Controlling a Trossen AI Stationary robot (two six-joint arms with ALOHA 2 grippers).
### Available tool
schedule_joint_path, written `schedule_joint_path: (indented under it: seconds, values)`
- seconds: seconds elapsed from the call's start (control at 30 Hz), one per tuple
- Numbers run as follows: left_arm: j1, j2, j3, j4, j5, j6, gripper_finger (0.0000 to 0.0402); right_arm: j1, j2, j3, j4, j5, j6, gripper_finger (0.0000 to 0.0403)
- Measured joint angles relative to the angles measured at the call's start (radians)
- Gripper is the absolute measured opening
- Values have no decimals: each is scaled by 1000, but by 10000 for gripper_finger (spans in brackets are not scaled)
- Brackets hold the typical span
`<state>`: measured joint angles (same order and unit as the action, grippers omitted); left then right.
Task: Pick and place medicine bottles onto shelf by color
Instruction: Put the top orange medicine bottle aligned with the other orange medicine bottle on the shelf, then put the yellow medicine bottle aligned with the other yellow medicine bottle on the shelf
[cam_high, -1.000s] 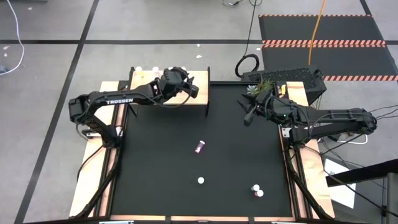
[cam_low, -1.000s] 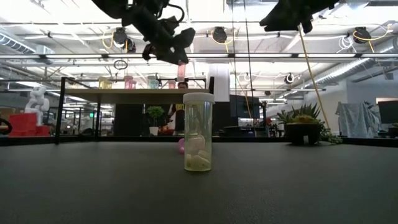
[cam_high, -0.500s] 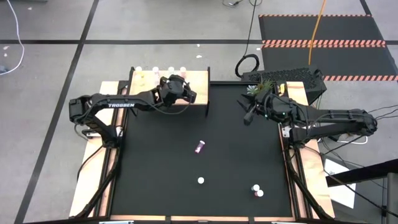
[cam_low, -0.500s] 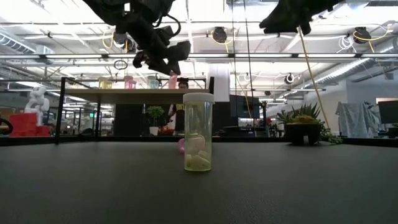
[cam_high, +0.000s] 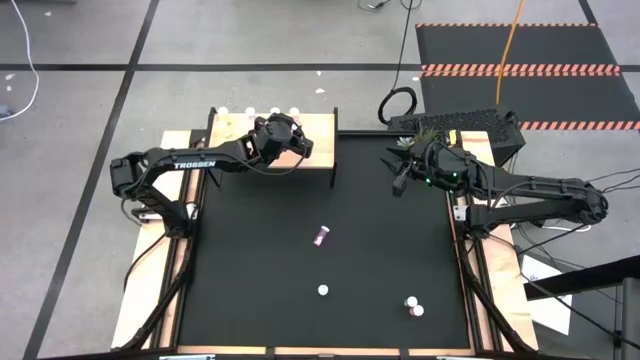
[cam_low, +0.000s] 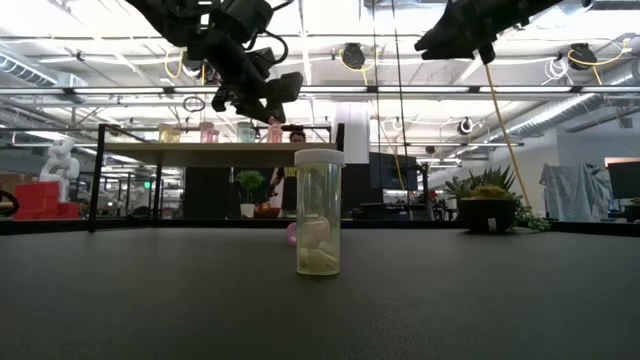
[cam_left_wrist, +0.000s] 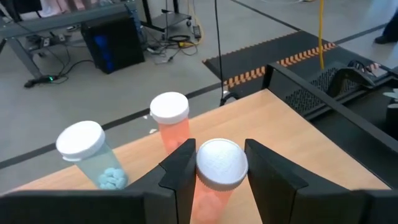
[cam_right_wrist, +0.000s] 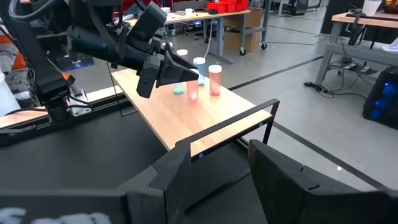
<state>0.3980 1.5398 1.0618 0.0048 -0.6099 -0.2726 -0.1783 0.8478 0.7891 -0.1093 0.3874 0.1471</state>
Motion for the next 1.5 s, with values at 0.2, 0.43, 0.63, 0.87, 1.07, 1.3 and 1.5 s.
schedule_joint_path:
  seconds: [0.2, 0.43, 0.63, 0.87, 1.07, 1.3, 1.5]
  values:
    - [0, 0, 0, -1, 8, -19, 131, 0, 0, 0, 0, 0, -8, 157]
    - [0, 0, 0, -2, 8, -28, 131, -6, 0, 0, 1, 0, -10, 157]
    - [2, 11, 0, -8, 13, -52, 131, -6, 0, 0, 1, 0, -10, 157]
    - [2, 11, 0, -1, 28, -47, 135, -6, 0, 0, 5, 0, -10, 157]
    - [2, 11, 0, -1, 27, -37, 183, -6, 0, 0, 8, 0, -10, 157]
    - [2, 11, 1, -1, 27, -25, 254, -6, 0, 0, 8, 0, -10, 157]
    - [2, -12, 4, -4, 29, 6, 283, -6, 0, 0, 8, 0, -10, 157]
